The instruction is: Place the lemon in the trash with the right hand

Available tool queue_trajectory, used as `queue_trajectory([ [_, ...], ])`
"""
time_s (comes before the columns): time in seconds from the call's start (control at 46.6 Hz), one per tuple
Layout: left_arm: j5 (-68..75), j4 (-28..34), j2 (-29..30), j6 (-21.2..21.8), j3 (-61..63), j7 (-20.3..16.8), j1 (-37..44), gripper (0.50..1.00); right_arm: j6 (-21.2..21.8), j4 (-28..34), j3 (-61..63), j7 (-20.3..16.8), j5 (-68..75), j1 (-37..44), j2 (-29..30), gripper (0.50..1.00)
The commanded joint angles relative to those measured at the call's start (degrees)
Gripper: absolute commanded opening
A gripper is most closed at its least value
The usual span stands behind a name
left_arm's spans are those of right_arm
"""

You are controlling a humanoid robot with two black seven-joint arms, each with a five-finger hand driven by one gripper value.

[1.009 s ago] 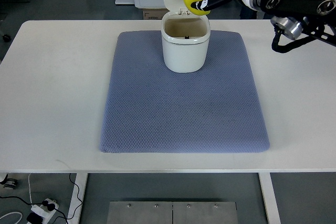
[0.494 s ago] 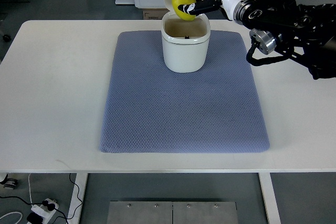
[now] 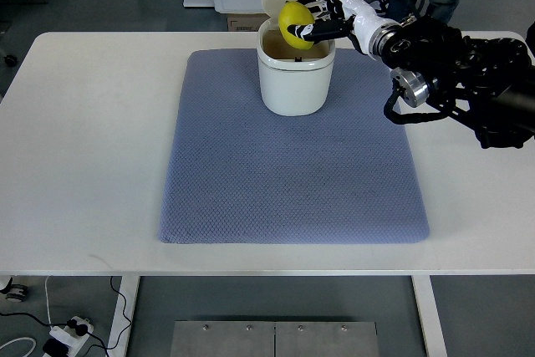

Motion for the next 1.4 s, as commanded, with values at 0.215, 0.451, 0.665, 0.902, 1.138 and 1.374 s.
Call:
queue_trajectory([
  [0.215, 0.0, 0.0, 0.0, 0.0, 0.0, 0.0, 0.0, 1.0, 0.0, 0.1, 0.0, 0.0, -0.1, -0.8, -0.1, 0.514],
  [0.451, 0.0, 0.0, 0.0, 0.0, 0.0, 0.0, 0.0, 1.0, 0.0, 0.4, -0.1, 0.0, -0.1, -0.4, 0.0, 0.663],
  [0.665, 0.0, 0.0, 0.0, 0.0, 0.0, 0.0, 0.0, 1.0, 0.1, 0.6, -0.2, -0.1, -0.1, 0.1, 0.0, 0.746],
  [0.902, 0.0, -0.1, 0.0, 0.0, 0.0, 0.0, 0.0, 1.0, 0.1, 0.8, -0.2, -0.1, -0.2, 0.3, 0.0, 0.893],
  [1.138, 0.0, -0.1, 0.0, 0.0, 0.0, 0.0, 0.0, 1.0, 0.0, 0.8, -0.3, -0.1, -0.1, 0.7, -0.1, 0.935],
  [1.374, 0.0, 0.0, 0.0, 0.0, 0.0, 0.0, 0.0, 1.0, 0.1, 0.8, -0.8, -0.4, -0.2, 1.9, -0.2, 0.671],
])
